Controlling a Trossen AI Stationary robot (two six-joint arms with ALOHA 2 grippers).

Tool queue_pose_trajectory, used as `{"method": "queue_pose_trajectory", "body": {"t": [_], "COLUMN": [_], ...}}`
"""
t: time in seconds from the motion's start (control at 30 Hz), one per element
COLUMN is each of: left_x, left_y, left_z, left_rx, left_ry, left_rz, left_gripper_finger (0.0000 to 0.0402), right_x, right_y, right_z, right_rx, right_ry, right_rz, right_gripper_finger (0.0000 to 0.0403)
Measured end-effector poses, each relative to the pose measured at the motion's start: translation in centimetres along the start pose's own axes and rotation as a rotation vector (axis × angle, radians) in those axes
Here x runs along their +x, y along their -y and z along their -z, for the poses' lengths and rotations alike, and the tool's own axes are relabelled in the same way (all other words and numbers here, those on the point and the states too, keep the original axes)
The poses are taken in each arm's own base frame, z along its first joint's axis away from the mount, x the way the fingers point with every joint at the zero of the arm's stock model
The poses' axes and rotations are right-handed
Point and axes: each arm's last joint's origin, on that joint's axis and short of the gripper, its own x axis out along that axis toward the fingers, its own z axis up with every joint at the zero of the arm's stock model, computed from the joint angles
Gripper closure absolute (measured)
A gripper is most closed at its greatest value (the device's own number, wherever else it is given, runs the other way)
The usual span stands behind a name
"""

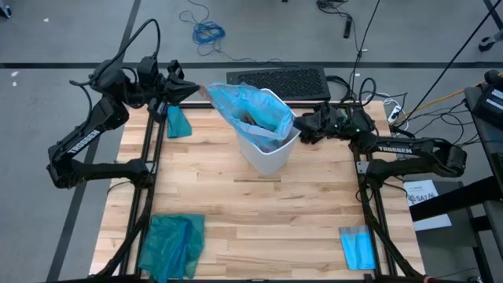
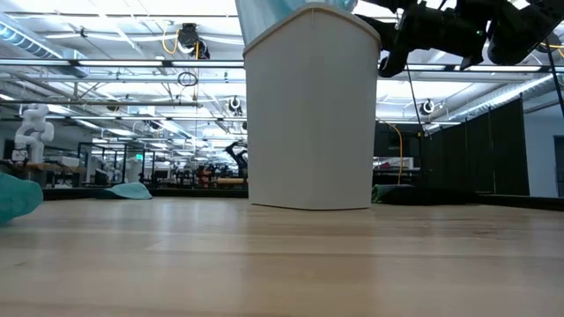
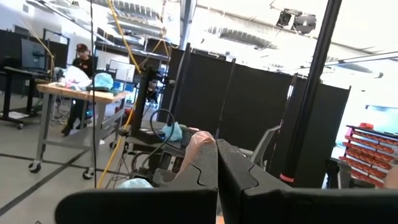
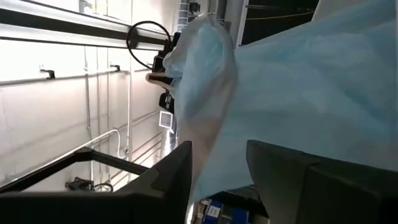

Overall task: Place trash/remove bag and relplace
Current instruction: Remove the light blue trash bag from the white trash bin

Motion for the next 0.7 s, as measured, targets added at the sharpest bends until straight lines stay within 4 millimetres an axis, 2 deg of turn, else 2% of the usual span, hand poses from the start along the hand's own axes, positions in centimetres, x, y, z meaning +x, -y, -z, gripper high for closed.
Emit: {"method": "queue_pose_trajectory", "body": {"t": [0.1, 0.27, 0.43, 0.53, 0.7], "left_x": [0.0, 0.0, 0.0, 0.0, 0.0], "left_y": [0.0, -0.1, -0.1, -0.1, -0.1], "left_z": [0.1, 0.2, 0.2, 0.2, 0.2], "left_rx": [-0.006, -0.016, -0.018, -0.017, -0.014], "left_ry": [-0.008, -0.017, -0.02, -0.02, -0.02], "left_rz": [0.006, 0.003, 0.002, 0.002, 0.002], "left_gripper_finger": [0.0402, 0.0402, 0.0402, 0.0402, 0.0402], "right_x": [0.4, 2.0, 2.9, 2.9, 2.9], "right_y": [-0.1, -1.5, -1.7, -1.7, -1.7], "right_z": [-0.2, -0.7, -0.9, -0.9, -0.8], "right_rx": [-0.005, -0.064, -0.077, -0.089, -0.108], "right_ry": [0.003, -0.034, -0.073, -0.08, -0.092], "right_rz": [-0.01, -0.055, -0.06, -0.059, -0.064], "right_gripper_finger": [0.0263, 0.0271, 0.0285, 0.0312, 0.0392]}}
